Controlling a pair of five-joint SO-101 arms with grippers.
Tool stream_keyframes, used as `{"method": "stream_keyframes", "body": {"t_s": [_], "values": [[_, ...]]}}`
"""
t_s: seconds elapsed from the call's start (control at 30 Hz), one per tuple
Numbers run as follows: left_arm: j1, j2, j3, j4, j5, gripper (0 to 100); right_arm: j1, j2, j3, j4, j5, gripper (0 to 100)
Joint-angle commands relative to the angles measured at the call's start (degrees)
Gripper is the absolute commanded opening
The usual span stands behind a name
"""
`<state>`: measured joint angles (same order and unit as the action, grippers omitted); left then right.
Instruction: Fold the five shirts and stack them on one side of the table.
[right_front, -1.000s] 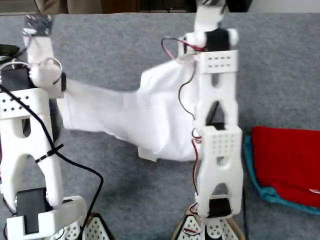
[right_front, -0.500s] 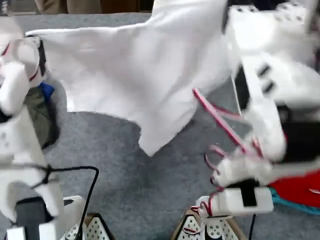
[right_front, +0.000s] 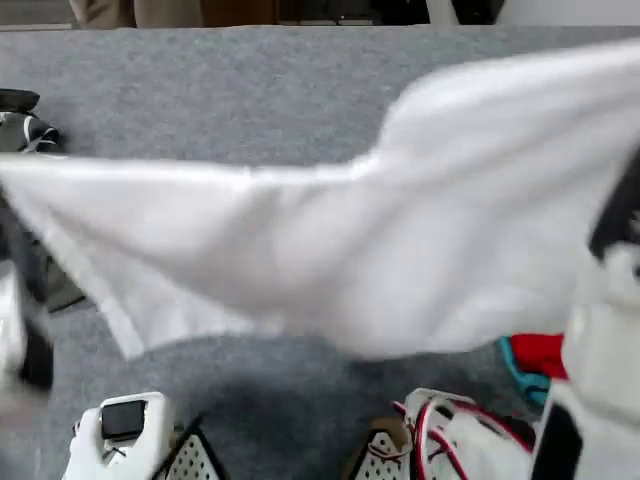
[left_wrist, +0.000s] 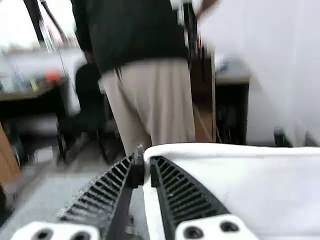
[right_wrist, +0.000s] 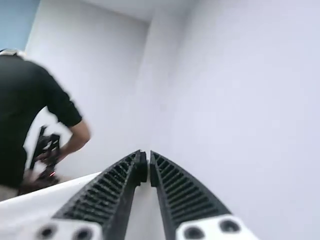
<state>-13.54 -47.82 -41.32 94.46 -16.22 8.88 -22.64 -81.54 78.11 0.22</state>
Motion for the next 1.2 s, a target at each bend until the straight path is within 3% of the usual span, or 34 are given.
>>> {"method": "stream_keyframes", "body": {"t_s": [0.0,0.2,0.37,0.5,0.7,0.87,1.03,1.17], "values": [[0.6,-2.6,-0.7,-0.3,0.1,2,3.3,-1.3,0.6,-3.3,1.1,0.5],[0.6,-2.2,8.8,-1.8,0.1,2,3.3,-0.5,10.9,-3.4,2.0,0.5],[0.1,-2.0,31.5,-15.3,0.1,2,-4.3,-0.1,24.2,-3.4,5.7,0.5],[-2.6,-1.9,52.4,-33.5,0.1,2,-8.6,1.4,37.7,-7.0,5.7,0.5],[-2.8,1.8,84.3,-71.6,-6.6,2,-10.9,11.1,54.4,-19.3,5.6,0.5],[-1.6,10.7,97.3,-94.9,-12.0,2,-11.3,22.1,54.9,-24.0,5.2,0.5],[-1.8,21.3,93.4,-98.7,-12.4,2,-11.8,30.0,49.3,-20.9,5.2,0.5],[-2.7,28.8,85.5,-94.1,-8.6,2,-11.9,33.6,43.6,-16.6,5.2,0.5]]}}
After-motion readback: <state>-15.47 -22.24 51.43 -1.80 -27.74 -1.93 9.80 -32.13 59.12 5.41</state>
